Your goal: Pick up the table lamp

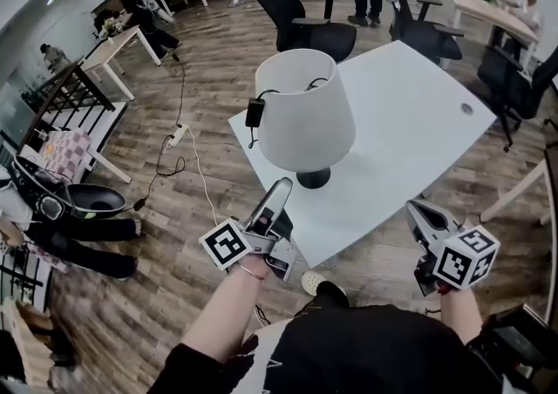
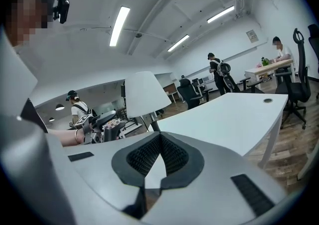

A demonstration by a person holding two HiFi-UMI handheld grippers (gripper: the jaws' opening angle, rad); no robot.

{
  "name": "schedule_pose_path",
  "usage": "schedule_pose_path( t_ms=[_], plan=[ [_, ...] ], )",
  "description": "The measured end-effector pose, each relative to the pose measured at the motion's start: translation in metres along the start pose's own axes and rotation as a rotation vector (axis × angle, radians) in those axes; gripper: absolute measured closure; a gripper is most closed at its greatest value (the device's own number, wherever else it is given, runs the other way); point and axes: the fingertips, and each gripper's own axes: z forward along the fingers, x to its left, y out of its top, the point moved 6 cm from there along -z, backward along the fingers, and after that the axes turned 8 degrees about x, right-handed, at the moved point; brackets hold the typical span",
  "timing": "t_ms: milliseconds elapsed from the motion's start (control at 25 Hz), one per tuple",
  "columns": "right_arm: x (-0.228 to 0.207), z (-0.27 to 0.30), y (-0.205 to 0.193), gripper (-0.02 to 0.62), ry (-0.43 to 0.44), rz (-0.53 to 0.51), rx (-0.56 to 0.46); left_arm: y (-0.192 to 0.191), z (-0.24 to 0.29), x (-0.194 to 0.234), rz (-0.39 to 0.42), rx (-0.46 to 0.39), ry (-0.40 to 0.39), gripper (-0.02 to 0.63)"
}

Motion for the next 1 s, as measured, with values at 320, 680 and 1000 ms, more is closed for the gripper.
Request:
schedule_pose_path(
  t_ms=[320,680,1000],
  plan=[
    [-0.015,0.029,0.0,0.58,-0.016,0.027,0.031,0.018,0.026,0.017,-0.091,-0.088,-0.128,0.325],
    [-0.021,0.045,0.0,0.58,-0.018,0.036,0.037,0.016,0.029,0.027,-0.205,-0.167,-0.229,0.492],
    [-0.023,0.054,0.001,0.58,-0.004,0.032,0.037,0.019,0.036,0.027,-0.2,-0.159,-0.267,0.462]
  ],
)
